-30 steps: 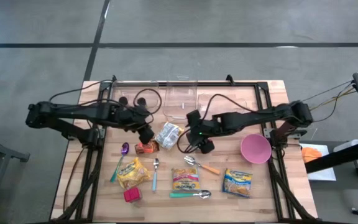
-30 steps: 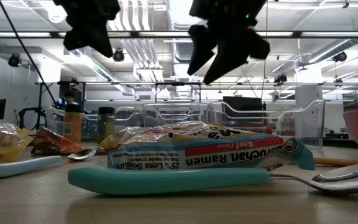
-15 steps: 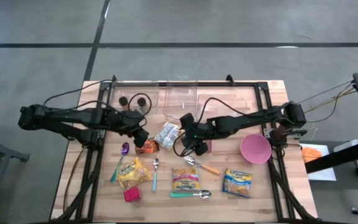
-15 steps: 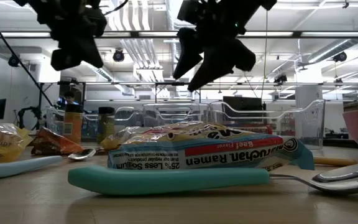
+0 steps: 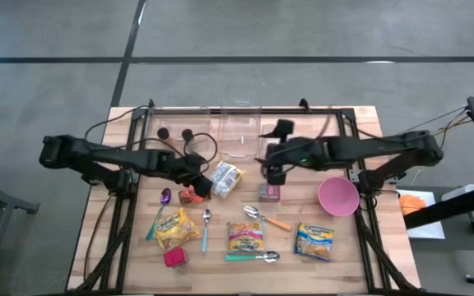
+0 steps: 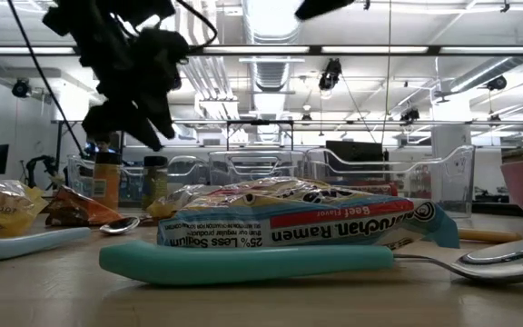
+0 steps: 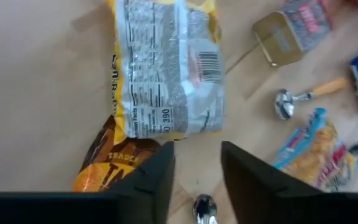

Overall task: Pick & Place Food Item
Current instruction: Put the top yellow noodle pack into the middle transparent bin

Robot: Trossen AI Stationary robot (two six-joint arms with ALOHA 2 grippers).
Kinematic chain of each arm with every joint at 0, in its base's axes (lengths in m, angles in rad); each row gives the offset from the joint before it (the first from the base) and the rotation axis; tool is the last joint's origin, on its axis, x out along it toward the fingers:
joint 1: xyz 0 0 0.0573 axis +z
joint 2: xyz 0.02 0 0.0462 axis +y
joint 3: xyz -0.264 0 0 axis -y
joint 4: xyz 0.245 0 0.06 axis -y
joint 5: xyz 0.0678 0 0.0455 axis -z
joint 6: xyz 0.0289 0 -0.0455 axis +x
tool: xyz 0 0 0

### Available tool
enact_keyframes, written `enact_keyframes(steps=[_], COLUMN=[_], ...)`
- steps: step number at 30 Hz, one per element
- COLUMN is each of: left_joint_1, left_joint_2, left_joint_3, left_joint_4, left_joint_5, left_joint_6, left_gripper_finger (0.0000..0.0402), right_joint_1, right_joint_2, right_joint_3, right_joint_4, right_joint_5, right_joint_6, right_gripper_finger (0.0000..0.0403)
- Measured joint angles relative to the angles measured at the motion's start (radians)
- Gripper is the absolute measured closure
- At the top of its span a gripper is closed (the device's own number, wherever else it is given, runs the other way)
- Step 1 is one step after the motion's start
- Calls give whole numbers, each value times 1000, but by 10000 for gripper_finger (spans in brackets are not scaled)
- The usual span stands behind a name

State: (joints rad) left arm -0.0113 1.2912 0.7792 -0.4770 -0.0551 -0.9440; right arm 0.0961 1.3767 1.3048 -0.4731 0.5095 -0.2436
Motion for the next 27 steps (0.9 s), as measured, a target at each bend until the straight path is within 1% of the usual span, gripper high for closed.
enact_keyframes(steps=[5,9,15,17,19,25,27], left_joint_1=[0,1,14,21,28,57,70], left_joint_2=[77,131,170,168,155,83,63], left_joint_3=[0,0,-14,-44,-93,-256,-297], left_joint_4=[12,6,31,61,105,402,470], left_joint_5=[-1,-24,-45,-44,-23,23,31], left_joint_6=[-73,-111,-110,-100,-101,-104,-104], left_gripper_finger=[182,154,146,146,146,146,146], right_joint_1=[29,45,64,70,76,82,82], right_joint_2=[-80,-112,-113,-112,-109,-108,-108], right_joint_3=[0,0,-1,-1,-2,-2,-2], right_joint_4=[-2,-7,-32,-44,-56,-59,-64], right_joint_5=[68,97,97,97,96,96,96], right_joint_6=[0,-13,-21,-23,-25,-38,-47], right_gripper_finger=[78,79,79,79,79,78,78])
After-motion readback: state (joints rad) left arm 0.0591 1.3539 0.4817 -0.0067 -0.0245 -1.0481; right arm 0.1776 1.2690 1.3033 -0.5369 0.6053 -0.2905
